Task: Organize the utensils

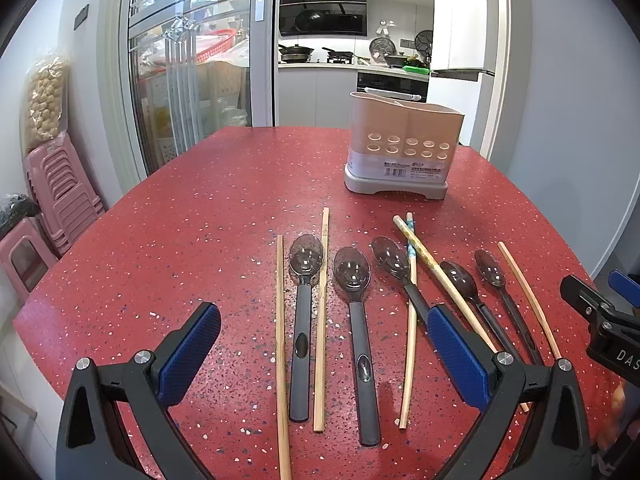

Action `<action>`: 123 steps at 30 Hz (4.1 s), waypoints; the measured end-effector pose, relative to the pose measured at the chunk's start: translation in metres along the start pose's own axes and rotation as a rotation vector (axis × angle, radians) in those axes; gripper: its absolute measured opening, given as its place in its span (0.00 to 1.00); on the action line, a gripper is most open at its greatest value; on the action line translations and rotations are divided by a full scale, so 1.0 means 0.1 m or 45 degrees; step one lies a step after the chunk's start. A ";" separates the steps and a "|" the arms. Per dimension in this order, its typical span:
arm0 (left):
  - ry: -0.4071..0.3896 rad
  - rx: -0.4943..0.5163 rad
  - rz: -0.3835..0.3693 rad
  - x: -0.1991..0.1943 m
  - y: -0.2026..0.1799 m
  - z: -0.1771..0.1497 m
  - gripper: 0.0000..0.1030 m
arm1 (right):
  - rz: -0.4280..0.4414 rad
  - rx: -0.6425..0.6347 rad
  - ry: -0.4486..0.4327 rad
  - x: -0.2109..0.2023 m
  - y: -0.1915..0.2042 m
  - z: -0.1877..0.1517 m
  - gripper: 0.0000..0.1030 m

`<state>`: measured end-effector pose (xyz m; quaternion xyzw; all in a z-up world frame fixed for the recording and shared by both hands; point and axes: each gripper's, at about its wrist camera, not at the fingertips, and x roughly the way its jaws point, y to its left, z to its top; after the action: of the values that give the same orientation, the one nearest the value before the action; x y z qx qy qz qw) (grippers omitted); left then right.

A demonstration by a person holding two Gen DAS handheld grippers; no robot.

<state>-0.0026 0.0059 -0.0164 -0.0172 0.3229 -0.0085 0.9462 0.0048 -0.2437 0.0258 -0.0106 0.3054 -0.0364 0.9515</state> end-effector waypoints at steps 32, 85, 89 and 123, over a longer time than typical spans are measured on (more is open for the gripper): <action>0.452 -0.035 0.018 0.81 0.68 0.32 1.00 | 0.095 0.004 0.398 0.59 -0.24 0.33 0.81; 0.803 0.242 -0.142 1.44 0.17 0.84 0.32 | 0.244 -0.212 0.870 1.34 0.12 0.38 0.06; 0.753 0.127 -0.179 1.33 0.27 0.78 0.32 | 0.336 -0.145 0.811 1.23 -0.06 0.32 0.06; 0.041 -0.107 -0.446 0.14 0.17 2.61 0.32 | 0.642 0.002 0.330 0.71 -0.28 2.00 0.06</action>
<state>0.1680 0.0298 0.1808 -0.1127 0.3300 -0.1600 0.9235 0.1768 -0.2770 0.1481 0.0712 0.4175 0.2002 0.8835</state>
